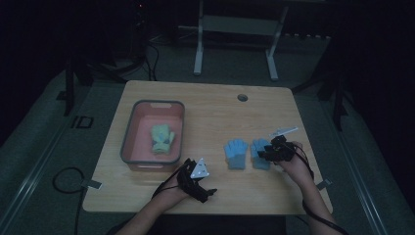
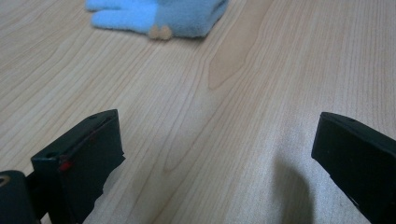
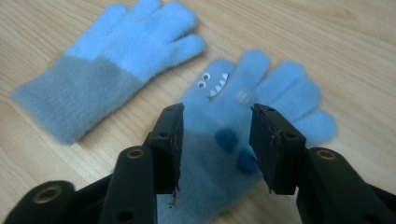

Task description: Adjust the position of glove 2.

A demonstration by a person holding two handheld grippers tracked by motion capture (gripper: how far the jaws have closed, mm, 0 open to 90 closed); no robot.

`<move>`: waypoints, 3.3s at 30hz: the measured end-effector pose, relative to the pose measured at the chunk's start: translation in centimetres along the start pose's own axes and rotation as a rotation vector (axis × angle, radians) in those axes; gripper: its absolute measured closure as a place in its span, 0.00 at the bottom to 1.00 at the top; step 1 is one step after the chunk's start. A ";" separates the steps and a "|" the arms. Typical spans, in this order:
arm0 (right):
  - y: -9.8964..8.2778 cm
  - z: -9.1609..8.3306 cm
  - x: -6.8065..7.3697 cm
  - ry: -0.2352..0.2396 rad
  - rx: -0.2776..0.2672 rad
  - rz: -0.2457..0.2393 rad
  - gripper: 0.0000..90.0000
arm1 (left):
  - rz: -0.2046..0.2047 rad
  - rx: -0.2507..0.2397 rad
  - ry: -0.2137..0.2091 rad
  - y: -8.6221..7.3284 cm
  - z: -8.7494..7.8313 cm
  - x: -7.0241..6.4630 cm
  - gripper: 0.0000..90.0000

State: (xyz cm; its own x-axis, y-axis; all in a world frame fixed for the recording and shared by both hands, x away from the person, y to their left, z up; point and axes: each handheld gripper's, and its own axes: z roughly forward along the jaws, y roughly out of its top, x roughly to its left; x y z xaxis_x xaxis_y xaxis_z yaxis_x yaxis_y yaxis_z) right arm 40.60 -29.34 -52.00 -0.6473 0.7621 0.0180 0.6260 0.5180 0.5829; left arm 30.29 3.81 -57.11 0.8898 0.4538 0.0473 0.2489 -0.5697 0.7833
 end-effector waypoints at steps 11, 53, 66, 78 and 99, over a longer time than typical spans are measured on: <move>-0.6 1.5 -0.5 0.023 0.040 -0.083 0.66 | 0.009 0.005 -0.001 0.0 0.0 0.0 0.03; 7.6 -3.9 6.1 -0.013 -0.082 -0.097 0.91 | 0.018 0.009 0.005 0.0 0.1 -0.1 0.03; 6.3 2.6 7.5 0.033 0.054 -0.108 0.86 | 0.020 0.005 0.002 0.0 0.0 -0.2 0.03; 5.5 4.4 7.3 0.065 0.108 -0.128 0.64 | 0.021 0.007 -0.001 0.0 0.1 -0.2 0.03; 3.5 1.6 6.1 0.081 -0.035 -0.107 0.16 | 0.030 -0.018 0.014 0.5 -0.1 -0.3 0.03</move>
State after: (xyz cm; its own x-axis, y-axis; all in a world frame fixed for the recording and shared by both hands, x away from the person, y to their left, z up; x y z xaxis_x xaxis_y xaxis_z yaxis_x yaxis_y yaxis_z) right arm 39.51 -22.24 -51.11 -0.7433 0.6687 0.0195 0.5371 0.5792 0.6133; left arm 30.09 3.46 -56.66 0.8916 0.4459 0.0793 0.2149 -0.5708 0.7925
